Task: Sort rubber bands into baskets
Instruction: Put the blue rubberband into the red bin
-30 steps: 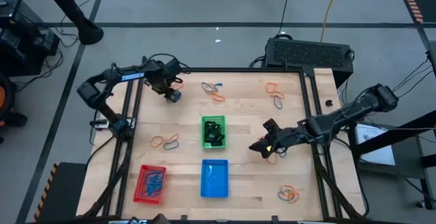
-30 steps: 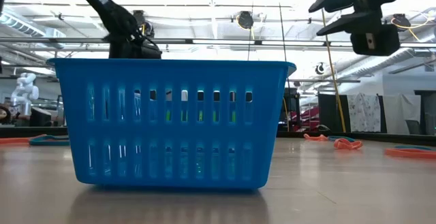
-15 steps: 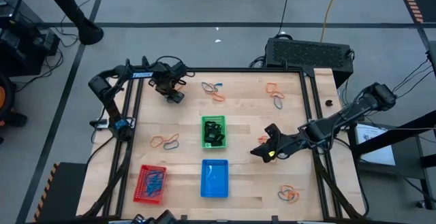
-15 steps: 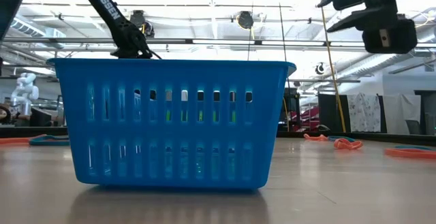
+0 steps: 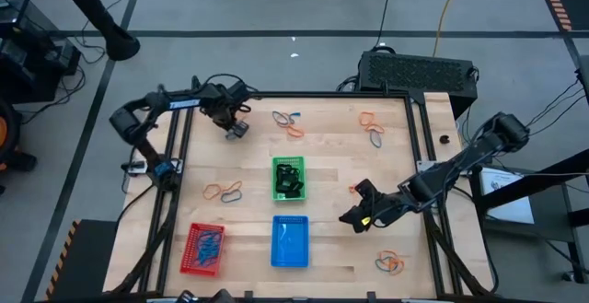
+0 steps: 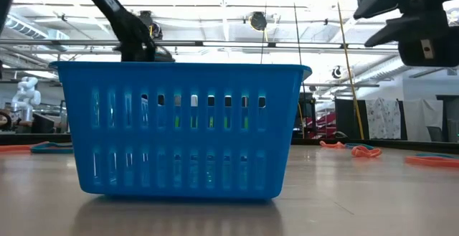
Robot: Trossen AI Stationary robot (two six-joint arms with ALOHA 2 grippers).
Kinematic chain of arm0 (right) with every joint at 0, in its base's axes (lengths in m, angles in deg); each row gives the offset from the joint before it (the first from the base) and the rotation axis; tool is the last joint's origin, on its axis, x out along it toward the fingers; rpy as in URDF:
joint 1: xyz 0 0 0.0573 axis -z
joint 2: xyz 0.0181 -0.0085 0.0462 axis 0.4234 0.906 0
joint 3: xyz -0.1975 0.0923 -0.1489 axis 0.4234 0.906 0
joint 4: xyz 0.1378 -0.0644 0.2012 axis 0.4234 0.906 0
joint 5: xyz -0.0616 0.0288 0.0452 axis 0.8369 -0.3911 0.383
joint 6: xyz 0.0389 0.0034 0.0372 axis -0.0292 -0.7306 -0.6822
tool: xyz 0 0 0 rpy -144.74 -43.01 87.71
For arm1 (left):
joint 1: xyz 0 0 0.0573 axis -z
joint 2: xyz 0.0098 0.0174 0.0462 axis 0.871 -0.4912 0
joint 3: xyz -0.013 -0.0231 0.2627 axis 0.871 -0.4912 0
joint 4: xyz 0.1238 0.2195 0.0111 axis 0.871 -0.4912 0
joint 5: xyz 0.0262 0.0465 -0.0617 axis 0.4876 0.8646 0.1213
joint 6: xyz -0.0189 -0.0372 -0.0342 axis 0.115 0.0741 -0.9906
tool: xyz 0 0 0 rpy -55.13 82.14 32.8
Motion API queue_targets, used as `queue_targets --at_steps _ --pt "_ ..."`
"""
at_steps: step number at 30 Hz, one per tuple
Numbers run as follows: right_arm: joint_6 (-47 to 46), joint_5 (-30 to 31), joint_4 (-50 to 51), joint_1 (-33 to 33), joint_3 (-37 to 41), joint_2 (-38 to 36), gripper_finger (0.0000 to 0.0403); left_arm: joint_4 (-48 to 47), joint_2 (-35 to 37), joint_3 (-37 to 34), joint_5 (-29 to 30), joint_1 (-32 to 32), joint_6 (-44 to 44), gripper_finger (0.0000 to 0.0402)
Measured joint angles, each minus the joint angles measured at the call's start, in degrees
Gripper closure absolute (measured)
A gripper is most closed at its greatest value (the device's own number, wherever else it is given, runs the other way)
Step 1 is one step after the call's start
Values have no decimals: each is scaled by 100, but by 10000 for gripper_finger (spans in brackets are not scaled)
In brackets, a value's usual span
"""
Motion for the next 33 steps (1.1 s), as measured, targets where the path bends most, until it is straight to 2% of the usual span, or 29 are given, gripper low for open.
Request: queue_targets --at_steps 4,9,16,20,25,33 --pt "-98 -21 -11 -15 0 125 259 -131 452 -2 -85 89 -1 398" --pt "-75 -34 -12 -15 0 226 259 -462 1038 5 -554 325 -6 400" --pt "169 -36 -3 -9 0 260 259 -1292 1944 5 -700 1249 -358 400" --pt "269 -36 52 139 0 250 259 -1524 2520 5 -845 2199 -1074 401" --pt "736 -69 212 523 0 211 259 -1478 3029 9 -838 3804 -2472 401" --pt "1490 -560 408 1533 0 -107 259 -1373 2991 9 -103 6477 -4818 401"
